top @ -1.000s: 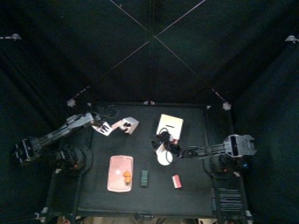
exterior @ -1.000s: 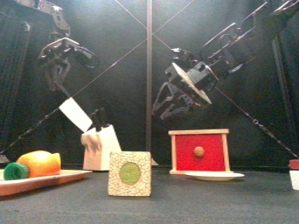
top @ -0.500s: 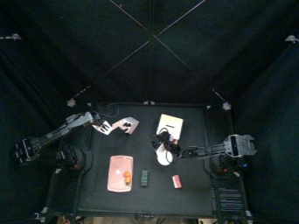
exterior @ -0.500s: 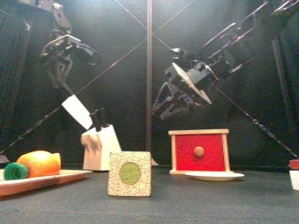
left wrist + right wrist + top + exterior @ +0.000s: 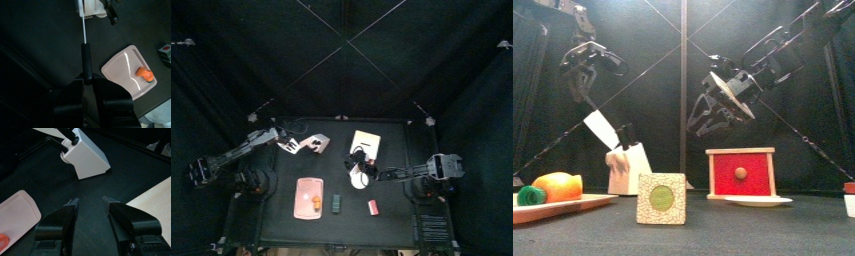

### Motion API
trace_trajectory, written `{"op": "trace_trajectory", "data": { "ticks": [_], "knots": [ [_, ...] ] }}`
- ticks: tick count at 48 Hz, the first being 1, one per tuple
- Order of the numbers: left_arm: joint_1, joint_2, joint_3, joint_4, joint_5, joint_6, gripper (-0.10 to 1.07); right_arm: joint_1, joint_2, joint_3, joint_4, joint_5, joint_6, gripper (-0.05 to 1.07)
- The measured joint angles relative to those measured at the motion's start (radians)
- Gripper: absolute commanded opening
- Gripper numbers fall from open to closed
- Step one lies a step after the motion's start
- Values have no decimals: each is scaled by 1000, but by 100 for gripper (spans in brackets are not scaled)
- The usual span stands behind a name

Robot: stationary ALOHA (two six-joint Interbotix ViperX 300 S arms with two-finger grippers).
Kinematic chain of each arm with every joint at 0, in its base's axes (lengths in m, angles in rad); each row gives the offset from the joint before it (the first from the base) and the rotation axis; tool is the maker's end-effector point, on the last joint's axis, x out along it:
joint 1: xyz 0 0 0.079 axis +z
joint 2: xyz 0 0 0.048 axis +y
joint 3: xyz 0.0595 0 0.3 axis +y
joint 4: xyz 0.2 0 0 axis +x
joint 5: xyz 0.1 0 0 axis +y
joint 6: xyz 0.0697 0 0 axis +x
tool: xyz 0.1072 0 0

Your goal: Put cleaver in holder

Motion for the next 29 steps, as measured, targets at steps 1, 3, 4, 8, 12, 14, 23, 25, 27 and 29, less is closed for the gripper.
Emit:
{"op": "trace_trajectory", "data": {
  "ticks": [1,3,4,8,12,14,23,25,27,29],
  "knots": [
    [0,0,2,-2,0,0,42,0,2,0,0,0,0,80],
    [0,0,3,-2,0,2,42,0,2,0,0,0,0,80],
    [0,0,5,0,0,2,42,0,2,0,0,0,0,80],
    [0,0,8,0,0,2,42,0,2,0,0,0,0,80],
    [0,0,8,0,0,8,42,0,2,0,0,0,0,80],
    [0,2,9,0,0,15,42,0,2,0,0,0,0,80],
    [0,2,9,-2,-3,25,42,0,2,0,0,0,0,80],
    [0,2,9,-2,-5,25,42,0,2,0,0,0,0,80],
    [0,2,9,-2,-5,25,42,0,2,0,0,0,0,80],
    [0,2,9,-2,-5,25,42,0,2,0,-2,0,2,80]
  ]
}}
